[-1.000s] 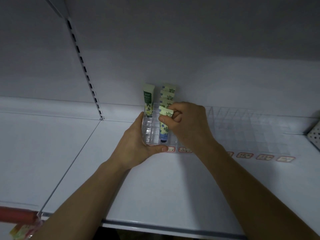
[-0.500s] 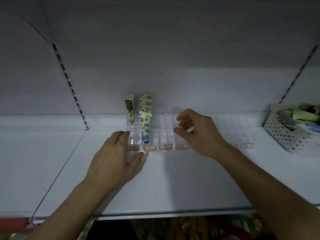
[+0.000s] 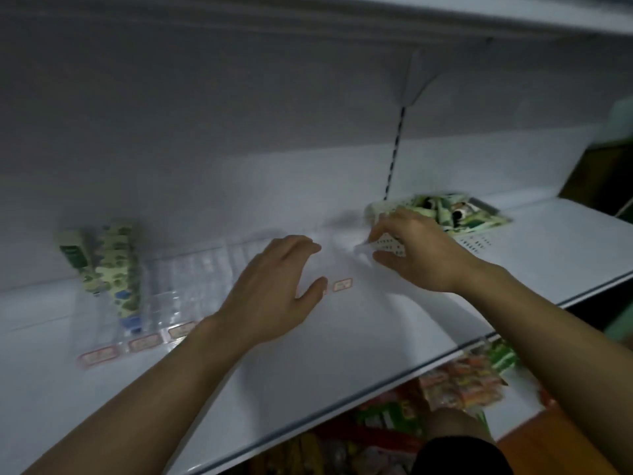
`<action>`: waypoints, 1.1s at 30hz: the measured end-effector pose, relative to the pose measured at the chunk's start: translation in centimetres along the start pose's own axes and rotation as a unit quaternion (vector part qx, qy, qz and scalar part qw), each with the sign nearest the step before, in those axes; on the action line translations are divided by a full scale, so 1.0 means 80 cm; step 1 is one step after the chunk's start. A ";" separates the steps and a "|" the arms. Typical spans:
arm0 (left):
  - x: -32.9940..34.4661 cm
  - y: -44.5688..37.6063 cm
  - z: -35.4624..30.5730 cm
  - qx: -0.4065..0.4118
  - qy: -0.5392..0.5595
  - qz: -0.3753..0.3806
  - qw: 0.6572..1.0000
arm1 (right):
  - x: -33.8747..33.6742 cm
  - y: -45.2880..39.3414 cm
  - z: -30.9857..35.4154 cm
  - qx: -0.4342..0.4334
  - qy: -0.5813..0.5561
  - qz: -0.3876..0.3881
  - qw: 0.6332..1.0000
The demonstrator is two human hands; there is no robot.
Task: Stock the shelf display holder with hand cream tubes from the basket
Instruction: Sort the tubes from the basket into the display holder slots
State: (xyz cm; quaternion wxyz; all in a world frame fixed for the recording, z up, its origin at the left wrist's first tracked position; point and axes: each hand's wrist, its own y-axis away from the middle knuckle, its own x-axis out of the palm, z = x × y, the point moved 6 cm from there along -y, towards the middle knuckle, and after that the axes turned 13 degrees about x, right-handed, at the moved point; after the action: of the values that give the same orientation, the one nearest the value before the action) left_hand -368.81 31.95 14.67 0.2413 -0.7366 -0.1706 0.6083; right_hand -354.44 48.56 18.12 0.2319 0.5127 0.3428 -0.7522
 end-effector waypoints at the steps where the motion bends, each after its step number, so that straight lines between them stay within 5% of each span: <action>1: 0.009 -0.017 -0.007 0.009 0.016 0.000 1.000 | -0.007 -0.001 -0.014 0.004 0.005 -0.003 1.000; 11: 0.096 -0.159 -0.025 0.042 0.143 -0.011 0.989 | -0.039 -0.057 -0.130 0.078 0.018 -0.049 0.996; 18: 0.134 -0.222 -0.008 -0.041 0.219 -0.029 0.974 | 0.010 -0.107 -0.126 0.071 0.054 0.135 0.987; 23: 0.139 -0.221 0.008 -0.070 0.269 -0.052 0.959 | 0.019 -0.117 -0.124 0.080 0.060 0.132 0.986; 28: 0.144 -0.219 0.007 -0.072 0.301 -0.065 0.949 | -0.022 -0.121 -0.122 0.068 -0.014 0.027 0.997; 33: 0.150 -0.216 0.011 -0.083 0.307 -0.059 0.946 | 0.015 -0.123 -0.116 0.076 0.068 0.117 0.988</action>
State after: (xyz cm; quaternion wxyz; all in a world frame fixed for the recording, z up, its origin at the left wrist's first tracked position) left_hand -366.54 52.93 14.50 0.2553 -0.8937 -0.1817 0.3211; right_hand -356.12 62.02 17.53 0.2547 0.6152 0.2370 -0.7074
